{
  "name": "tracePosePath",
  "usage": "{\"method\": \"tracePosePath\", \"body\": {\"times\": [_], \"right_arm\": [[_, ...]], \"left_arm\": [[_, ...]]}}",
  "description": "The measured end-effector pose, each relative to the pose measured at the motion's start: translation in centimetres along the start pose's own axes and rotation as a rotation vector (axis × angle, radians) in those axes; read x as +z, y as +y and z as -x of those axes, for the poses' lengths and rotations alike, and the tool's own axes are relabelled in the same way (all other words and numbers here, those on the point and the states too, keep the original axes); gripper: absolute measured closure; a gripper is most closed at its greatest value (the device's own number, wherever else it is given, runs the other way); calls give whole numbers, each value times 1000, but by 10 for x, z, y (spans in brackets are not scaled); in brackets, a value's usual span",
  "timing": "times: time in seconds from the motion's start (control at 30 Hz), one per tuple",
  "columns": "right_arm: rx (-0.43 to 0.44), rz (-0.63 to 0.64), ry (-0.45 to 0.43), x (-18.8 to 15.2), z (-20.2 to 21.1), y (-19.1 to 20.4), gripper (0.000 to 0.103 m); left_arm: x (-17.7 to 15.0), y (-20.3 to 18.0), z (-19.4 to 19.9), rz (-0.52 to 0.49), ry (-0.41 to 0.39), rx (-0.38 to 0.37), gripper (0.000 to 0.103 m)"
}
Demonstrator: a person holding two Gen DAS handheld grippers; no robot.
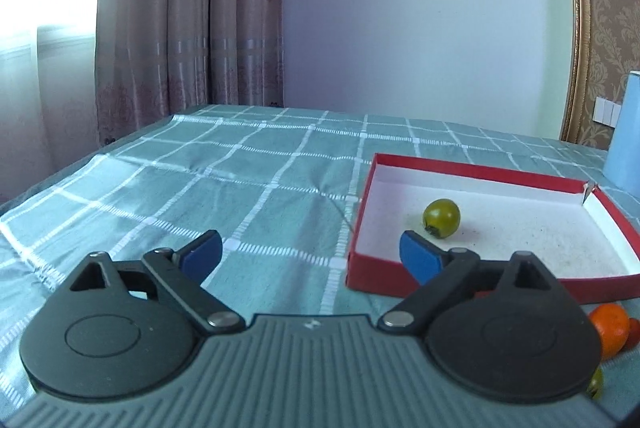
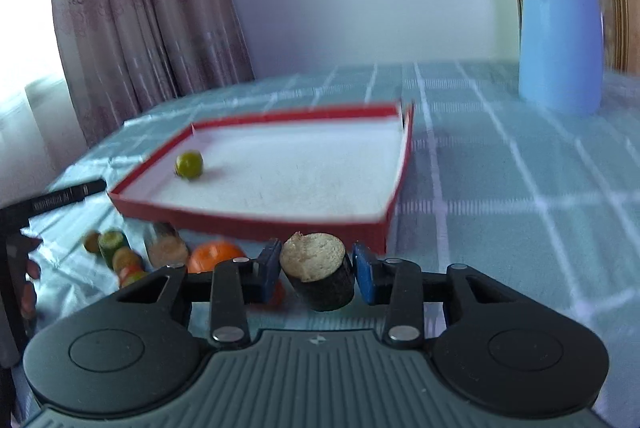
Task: Organize fruits
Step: 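Lower the eggplant slice into the red tray and open the right gripper, then close the left gripper on the small brown round fruit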
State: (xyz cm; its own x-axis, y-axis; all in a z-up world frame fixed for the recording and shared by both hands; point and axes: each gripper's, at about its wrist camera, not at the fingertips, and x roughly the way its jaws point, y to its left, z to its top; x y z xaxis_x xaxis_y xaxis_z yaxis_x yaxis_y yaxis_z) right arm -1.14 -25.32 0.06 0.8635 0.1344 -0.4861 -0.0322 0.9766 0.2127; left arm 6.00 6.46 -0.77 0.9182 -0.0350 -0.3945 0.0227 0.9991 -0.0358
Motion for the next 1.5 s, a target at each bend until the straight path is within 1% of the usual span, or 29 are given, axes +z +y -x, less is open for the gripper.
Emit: {"method": "tracePosePath", "body": {"times": [0.1, 0.17, 0.27, 0.33, 0.43, 0.47, 0.53, 0.6, 0.63, 0.7, 0.73, 0.77, 0.83, 0.9, 0.97, 1.0, 1.07, 1.13, 1.2, 1.27, 1.33, 1.4, 1.5], "right_arm": [[-50, 52, -68, 24, -6, 8, 65], [-101, 78, -94, 38, -24, 11, 65], [-183, 114, -57, 52, -65, 10, 65], [-195, 103, 5, 55, -91, 3, 65], [-194, 75, 64, 51, -115, -3, 65], [-198, 79, 76, 48, -119, -4, 65], [-202, 102, 65, 46, -120, 0, 64], [-170, 95, 56, 46, -118, -1, 64], [-145, 87, 39, 45, -113, -1, 59], [-147, 82, 4, 43, -101, -1, 48], [-155, 82, -19, 42, -92, 0, 41], [-165, 78, -48, 40, -81, 1, 39], [-165, 66, -89, 38, -60, 1, 39], [-138, 51, -106, 31, -35, 1, 39], [-131, 57, -112, 18, -16, 0, 39], [-129, 68, -111, 9, -8, 1, 39], [-128, 73, -118, -7, 3, 1, 39], [-131, 76, -111, -15, 7, 2, 39], [-132, 99, -108, -21, 7, 6, 39], [-136, 129, -105, -24, 5, 11, 39], [-122, 134, -100, -25, 5, 12, 39], [-115, 129, -98, -26, 4, 11, 39], [-118, 128, -96, -27, 5, 11, 39]], "left_arm": [[0, 5, -3, 20, 14, 0, 8], [-1, 6, -4, 23, 20, 1, 8], [-1, 6, -6, 18, 35, -6, 7], [-1, 6, -7, 21, 43, -9, 6], [-2, 7, -11, 27, 63, -15, 6], [-1, 7, -13, 28, 72, -17, 6], [-2, 7, -15, 28, 86, -20, 6], [-2, 6, -16, 26, 92, -18, 6], [-2, 6, -16, 26, 92, -18, 6], [-2, 7, -16, 28, 97, -16, 5], [-2, 7, -16, 31, 99, -13, 5], [-2, 8, -16, 34, 102, -13, 5], [-4, 9, -17, 26, 134, -39, 4], [-6, 10, -16, 16, 160, -49, 4], [-8, 11, -11, 10, 155, -49, 3], [-9, 12, -9, 11, 153, -51, 1], [-9, 13, -7, 14, 162, -74, 0], [-11, 12, -11, 10, 201, -87, 0], [-12, 12, -14, 9, 227, -69, 0], [-12, 14, -13, 19, 219, -60, 0], [-12, 15, -10, 12, 209, -49, 0], [-12, 13, -10, -14, 213, -27, 0], [-11, 10, -9, -45, 206, -22, 0]]}}
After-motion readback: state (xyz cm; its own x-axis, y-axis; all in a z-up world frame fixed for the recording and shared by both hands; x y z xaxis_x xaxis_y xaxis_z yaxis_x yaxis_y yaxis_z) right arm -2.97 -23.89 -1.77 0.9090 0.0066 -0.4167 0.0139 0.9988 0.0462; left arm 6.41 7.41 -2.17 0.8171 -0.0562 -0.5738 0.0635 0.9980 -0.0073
